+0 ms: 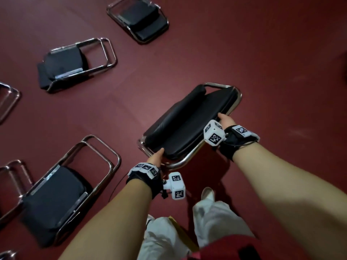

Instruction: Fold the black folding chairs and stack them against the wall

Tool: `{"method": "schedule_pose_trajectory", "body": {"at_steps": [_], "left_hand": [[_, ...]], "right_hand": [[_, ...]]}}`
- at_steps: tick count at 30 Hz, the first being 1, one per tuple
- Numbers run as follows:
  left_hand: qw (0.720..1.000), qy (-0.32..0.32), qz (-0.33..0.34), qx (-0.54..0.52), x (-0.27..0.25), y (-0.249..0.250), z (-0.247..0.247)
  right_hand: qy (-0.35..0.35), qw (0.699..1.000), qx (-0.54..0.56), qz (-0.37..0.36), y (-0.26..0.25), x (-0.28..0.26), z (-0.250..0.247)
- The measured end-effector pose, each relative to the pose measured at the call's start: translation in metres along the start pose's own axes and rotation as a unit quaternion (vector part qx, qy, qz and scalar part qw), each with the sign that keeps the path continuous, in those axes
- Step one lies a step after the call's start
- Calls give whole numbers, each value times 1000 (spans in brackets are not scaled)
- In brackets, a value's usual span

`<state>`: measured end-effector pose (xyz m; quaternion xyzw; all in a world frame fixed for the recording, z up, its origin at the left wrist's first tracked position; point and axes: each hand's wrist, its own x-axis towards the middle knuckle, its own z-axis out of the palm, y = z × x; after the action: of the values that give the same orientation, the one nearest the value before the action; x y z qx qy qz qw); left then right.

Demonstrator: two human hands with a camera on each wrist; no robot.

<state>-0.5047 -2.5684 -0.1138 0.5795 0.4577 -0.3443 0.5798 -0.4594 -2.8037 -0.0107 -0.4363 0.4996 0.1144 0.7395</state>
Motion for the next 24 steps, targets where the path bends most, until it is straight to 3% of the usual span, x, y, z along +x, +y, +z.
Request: {"method": "schedule_pose_trajectory", "body": {"at_steps": [5, 10, 13, 20, 24], "left_hand": [[1000, 7, -10, 2, -27, 9, 9], [999, 32, 21, -19, -31, 46, -3], [999, 36, 28, 13, -24, 74, -18], [998, -48, 21, 35, -10, 130, -54], [993, -102, -2, 59, 23, 164, -73]], "right_hand": [[-34, 995, -52, 83, -6, -13, -3], [-73, 982, -153, 86, -13, -30, 13], [-107, 978, -160, 80, -20, -50, 38], [-50, 970, -230, 60, -34, -58, 109], [-47, 983, -172, 48, -28, -67, 147]]}}
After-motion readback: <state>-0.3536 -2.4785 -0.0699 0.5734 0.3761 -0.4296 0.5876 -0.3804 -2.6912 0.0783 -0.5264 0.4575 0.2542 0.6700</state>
